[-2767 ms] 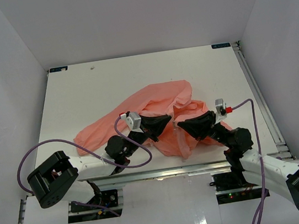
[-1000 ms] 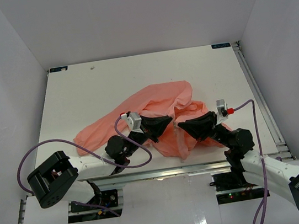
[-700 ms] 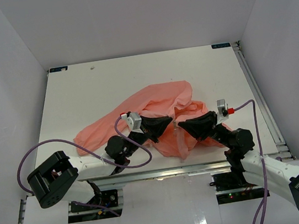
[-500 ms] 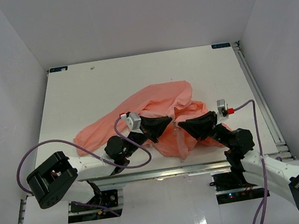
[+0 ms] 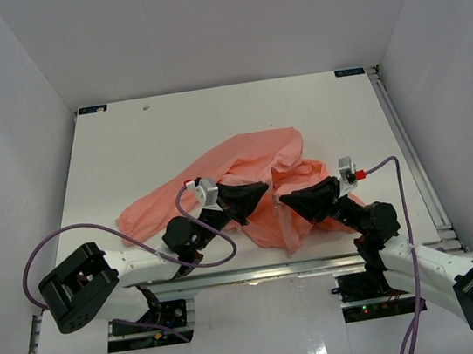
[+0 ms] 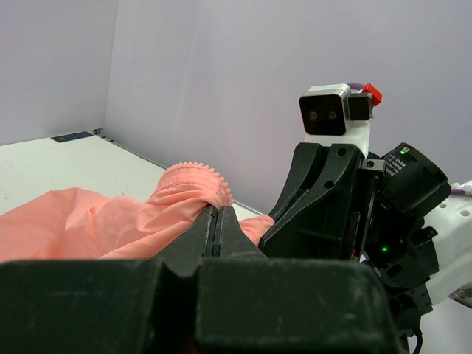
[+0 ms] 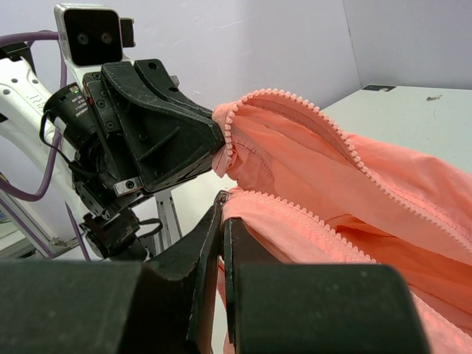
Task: Zip up the jacket
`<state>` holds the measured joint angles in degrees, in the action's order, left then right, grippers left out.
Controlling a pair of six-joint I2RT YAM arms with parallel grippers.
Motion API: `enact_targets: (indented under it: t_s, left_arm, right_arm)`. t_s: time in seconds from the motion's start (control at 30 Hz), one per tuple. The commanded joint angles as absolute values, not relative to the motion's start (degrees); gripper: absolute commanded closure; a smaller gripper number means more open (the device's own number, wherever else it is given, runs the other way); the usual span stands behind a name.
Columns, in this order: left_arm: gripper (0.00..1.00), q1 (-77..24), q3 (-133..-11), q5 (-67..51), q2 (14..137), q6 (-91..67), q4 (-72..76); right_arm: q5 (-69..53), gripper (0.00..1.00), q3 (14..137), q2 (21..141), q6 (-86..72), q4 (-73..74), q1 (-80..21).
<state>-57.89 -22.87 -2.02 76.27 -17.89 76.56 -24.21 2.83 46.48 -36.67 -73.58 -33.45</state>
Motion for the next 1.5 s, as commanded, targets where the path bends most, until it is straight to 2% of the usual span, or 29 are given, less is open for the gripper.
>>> enact_targets:
  t_s: [0.0,1.47]
  left_arm:
    - [1.00,-58.18,-22.76,-1.93,74.97,-18.11,104.24]
    - [1.00,-58.27,-23.57,-3.99,76.98,-20.60,104.33]
  right_arm:
    - [-24.43,0.92,-3.87,45.70,-36.03,-77.78,-33.66]
    - [-23.01,0.92,-4.48,44.32,-35.98,-79.70,-33.66]
